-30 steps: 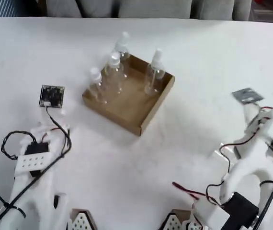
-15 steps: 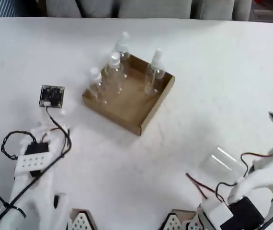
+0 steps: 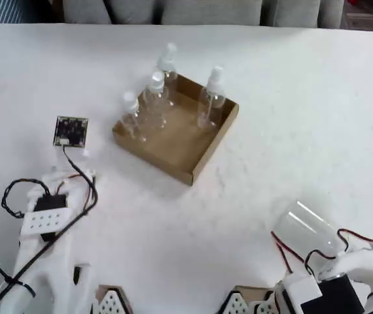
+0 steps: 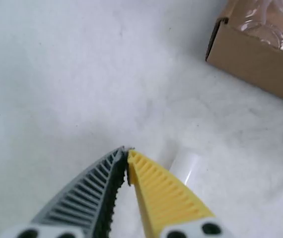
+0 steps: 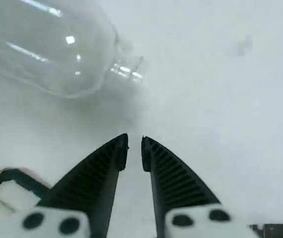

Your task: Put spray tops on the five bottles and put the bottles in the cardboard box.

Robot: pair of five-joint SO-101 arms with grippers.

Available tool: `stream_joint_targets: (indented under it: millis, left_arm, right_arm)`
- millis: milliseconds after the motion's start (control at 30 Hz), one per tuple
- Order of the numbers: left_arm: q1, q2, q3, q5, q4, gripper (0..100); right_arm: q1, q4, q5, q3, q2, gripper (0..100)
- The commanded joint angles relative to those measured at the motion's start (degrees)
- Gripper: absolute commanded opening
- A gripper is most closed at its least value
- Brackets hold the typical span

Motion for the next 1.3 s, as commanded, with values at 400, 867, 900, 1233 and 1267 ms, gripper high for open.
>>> stream_joint_targets:
  millis: [400, 867, 900, 1233, 1267]
  left_arm:
    - [-0.13, 0.4, -0.18, -0.53, -1.49, 2]
    - [-0.13, 0.4, -0.18, -0.53, -1.49, 2]
    - [-0.13, 0.4, -0.18, -0.53, -1.49, 2]
    - [-0.13, 0.4, -0.09, -0.53, -1.49, 2]
    - [-0.13, 0.4, -0.09, -0.53, -1.49, 2]
  right_arm:
    - [-11.47, -11.91, -16.09, 0.26, -1.63, 1.7]
    - [-12.7, -17.54, -21.27, 0.7, -1.63, 1.7]
    - [-12.09, -17.63, -21.27, 1.32, -1.71, 1.7]
    - [-8.75, -24.92, -21.27, 7.03, -1.71, 1.7]
    - [-8.75, -26.51, -21.27, 7.47, -1.71, 1.7]
